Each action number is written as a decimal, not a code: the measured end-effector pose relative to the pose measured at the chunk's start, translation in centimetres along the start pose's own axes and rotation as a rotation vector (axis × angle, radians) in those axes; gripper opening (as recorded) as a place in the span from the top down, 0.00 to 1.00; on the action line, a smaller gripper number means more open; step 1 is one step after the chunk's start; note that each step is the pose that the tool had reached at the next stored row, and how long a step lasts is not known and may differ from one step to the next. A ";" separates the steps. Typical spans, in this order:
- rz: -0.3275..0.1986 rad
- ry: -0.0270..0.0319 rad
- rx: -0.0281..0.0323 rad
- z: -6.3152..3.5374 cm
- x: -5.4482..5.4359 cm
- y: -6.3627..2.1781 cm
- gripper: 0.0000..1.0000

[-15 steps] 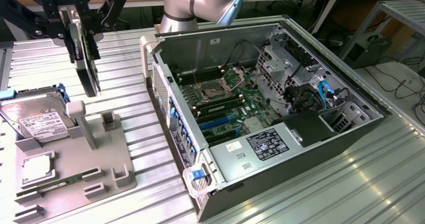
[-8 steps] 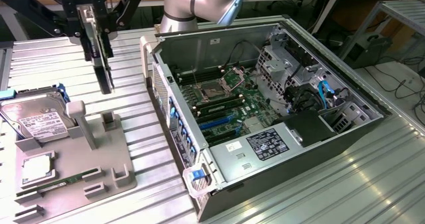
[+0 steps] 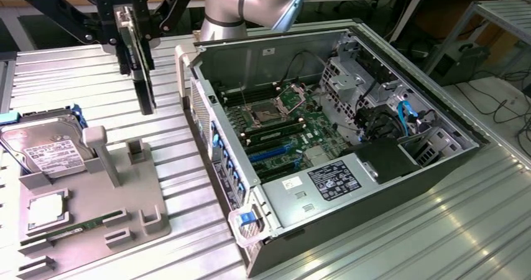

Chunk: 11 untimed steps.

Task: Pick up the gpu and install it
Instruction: 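Pick up the gpu and move the gpu toward the slot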

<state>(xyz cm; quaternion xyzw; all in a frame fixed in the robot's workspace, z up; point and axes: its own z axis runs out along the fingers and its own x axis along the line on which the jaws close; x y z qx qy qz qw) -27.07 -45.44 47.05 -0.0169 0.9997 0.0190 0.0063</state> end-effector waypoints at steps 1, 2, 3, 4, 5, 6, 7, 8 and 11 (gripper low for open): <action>0.000 0.0000 0.0000 0.00 -0.2 0.00 0.73; 0.000 0.0000 0.0000 0.00 -0.3 -0.01 0.73; 0.000 0.0000 0.0000 0.01 -0.4 -0.01 0.73; 0.000 -0.0001 -0.0001 0.01 -0.6 -0.02 0.73; 0.000 -0.0001 0.0000 0.01 -0.7 -0.03 0.73; 0.000 0.0000 0.0000 0.01 -0.9 -0.03 0.73; 0.000 -0.0001 0.0000 0.02 -1.1 -0.04 0.73; 0.000 0.0000 0.0000 0.01 -1.2 -0.04 0.73; 0.000 0.0000 0.0000 0.02 -1.7 -0.06 0.73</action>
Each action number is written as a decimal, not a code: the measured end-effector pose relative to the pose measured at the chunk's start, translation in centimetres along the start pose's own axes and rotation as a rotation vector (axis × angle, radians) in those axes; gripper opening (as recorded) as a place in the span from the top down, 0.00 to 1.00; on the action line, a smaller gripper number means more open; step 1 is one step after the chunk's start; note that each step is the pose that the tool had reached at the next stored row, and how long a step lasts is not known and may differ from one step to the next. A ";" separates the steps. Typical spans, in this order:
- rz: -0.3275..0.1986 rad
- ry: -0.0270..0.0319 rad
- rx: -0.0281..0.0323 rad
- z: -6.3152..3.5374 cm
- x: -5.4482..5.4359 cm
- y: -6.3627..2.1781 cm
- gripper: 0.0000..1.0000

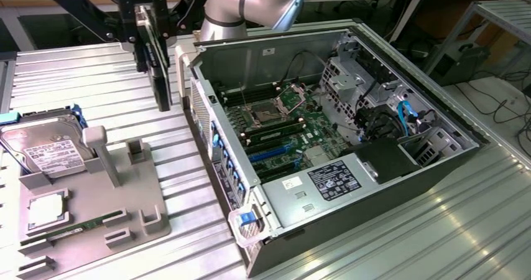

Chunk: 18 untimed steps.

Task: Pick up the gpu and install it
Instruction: 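Pick up the gpu and move the gpu toward the slot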

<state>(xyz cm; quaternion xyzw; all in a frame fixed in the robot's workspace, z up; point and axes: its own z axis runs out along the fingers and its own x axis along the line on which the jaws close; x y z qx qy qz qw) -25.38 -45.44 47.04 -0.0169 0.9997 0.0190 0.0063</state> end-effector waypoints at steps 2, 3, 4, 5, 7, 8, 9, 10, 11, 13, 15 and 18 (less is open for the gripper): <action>0.000 0.0000 0.0000 0.00 -0.3 -0.01 0.73; 0.000 0.0000 0.0000 0.01 -0.5 -0.01 0.73; 0.000 0.0000 -0.0001 0.01 -0.7 -0.02 0.73; 0.000 0.0001 0.0000 0.01 -0.8 -0.03 0.73; 0.000 0.0000 0.0000 0.02 -1.6 -0.06 0.73; 0.000 0.0000 0.0000 0.02 -1.8 -0.06 0.73; 0.000 0.0000 0.0000 0.02 -2.0 -0.07 0.73; 0.000 0.0000 -0.0001 0.03 -2.2 -0.07 0.73; 0.000 0.0001 0.0001 0.02 -2.4 -0.08 0.73; 0.000 0.0000 0.0000 0.04 -2.7 -0.09 0.73; 0.000 0.0000 0.0000 0.04 -3.0 -0.10 0.73; 0.000 0.0001 0.0000 0.04 -3.5 -0.12 0.73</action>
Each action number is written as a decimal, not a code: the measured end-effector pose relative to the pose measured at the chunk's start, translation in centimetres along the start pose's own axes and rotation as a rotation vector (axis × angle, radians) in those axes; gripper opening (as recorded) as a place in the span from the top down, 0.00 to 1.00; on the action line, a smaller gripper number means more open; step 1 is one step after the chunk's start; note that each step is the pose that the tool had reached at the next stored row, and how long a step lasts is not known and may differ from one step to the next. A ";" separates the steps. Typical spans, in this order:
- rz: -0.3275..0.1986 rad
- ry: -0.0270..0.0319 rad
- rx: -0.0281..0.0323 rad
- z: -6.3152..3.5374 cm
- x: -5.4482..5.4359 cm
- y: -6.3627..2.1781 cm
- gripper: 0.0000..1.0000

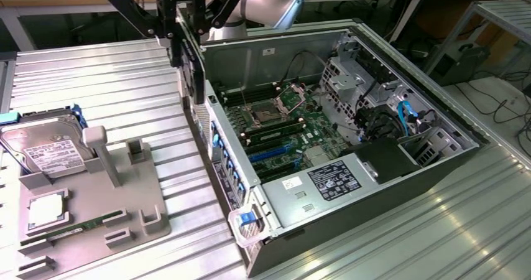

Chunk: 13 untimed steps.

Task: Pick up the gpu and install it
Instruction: 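Pick up the gpu and move the gpu toward the slot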

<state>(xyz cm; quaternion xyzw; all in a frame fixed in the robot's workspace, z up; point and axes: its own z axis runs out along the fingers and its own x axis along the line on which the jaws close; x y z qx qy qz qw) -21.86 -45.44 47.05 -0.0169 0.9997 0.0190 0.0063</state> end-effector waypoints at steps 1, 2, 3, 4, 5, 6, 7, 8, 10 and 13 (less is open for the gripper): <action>0.000 0.0000 0.0000 0.00 -0.2 0.00 0.73; 0.000 -0.0001 -0.0001 0.01 -0.4 -0.01 0.73; 0.000 0.0000 0.0000 0.01 -0.6 -0.02 0.73; 0.000 0.0000 0.0000 0.01 -0.8 -0.02 0.73; 0.000 -0.0001 -0.0001 0.02 -0.9 -0.02 0.73; 0.000 0.0000 0.0000 0.02 -1.1 -0.03 0.73; 0.000 -0.0001 0.0000 0.02 -1.3 -0.03 0.73; 0.000 -0.0001 0.0000 0.02 -1.5 -0.04 0.73; 0.000 0.0000 0.0001 0.02 -1.8 -0.05 0.73; 0.000 -0.0001 -0.0001 0.03 -2.3 -0.07 0.73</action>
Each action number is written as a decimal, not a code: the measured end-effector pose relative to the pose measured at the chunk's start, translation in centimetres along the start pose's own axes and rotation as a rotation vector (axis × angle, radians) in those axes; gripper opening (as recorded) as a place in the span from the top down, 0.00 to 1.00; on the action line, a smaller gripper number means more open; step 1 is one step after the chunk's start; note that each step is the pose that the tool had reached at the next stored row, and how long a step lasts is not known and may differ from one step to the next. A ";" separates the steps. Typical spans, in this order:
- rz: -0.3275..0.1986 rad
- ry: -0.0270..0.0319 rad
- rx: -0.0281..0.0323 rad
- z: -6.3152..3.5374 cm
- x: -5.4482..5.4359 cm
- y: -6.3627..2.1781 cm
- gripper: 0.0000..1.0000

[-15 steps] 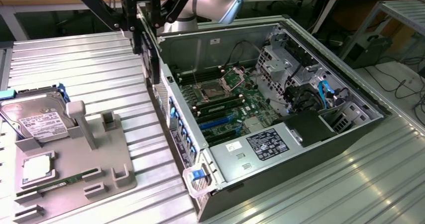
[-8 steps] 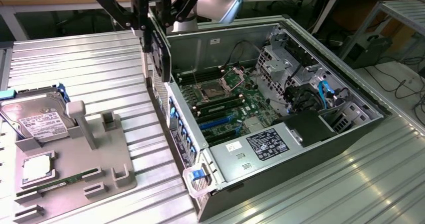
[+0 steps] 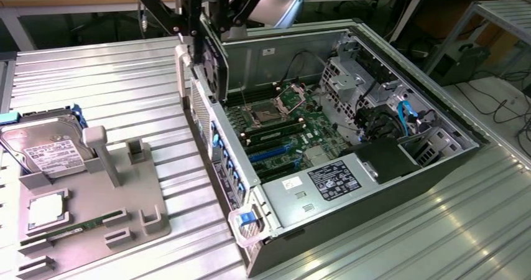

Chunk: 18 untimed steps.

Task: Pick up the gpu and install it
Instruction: 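Pick up the gpu and move the gpu toward the slot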

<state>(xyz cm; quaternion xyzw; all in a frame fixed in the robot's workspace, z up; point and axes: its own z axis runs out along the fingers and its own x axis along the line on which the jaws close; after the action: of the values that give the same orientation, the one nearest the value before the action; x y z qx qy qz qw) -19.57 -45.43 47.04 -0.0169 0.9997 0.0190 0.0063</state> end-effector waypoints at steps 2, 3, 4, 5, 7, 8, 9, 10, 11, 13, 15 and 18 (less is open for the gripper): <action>0.000 0.0001 0.0001 0.00 -0.4 -0.01 0.73; 0.000 0.0000 0.0000 0.01 -0.6 -0.02 0.73; 0.000 0.0001 0.0001 0.01 -0.8 -0.03 0.73; 0.000 0.0001 0.0001 0.01 -1.0 -0.03 0.73; 0.000 0.0000 0.0000 0.01 -1.4 -0.05 0.73; 0.000 0.0001 0.0001 0.01 -1.6 -0.05 0.73; 0.000 0.0001 0.0001 0.02 -1.8 -0.06 0.73; 0.000 0.0000 0.0000 0.02 -1.9 -0.07 0.73; 0.000 0.0000 0.0000 0.02 -2.1 -0.07 0.73; 0.000 0.0000 0.0000 0.03 -2.5 -0.08 0.73; 0.000 0.0001 0.0001 0.03 -3.1 -0.10 0.73; 0.000 0.0000 0.0000 0.04 -3.7 -0.13 0.73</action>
<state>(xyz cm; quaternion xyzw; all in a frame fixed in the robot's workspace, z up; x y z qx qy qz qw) -15.89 -45.43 47.04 -0.0169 0.9997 0.0190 0.0063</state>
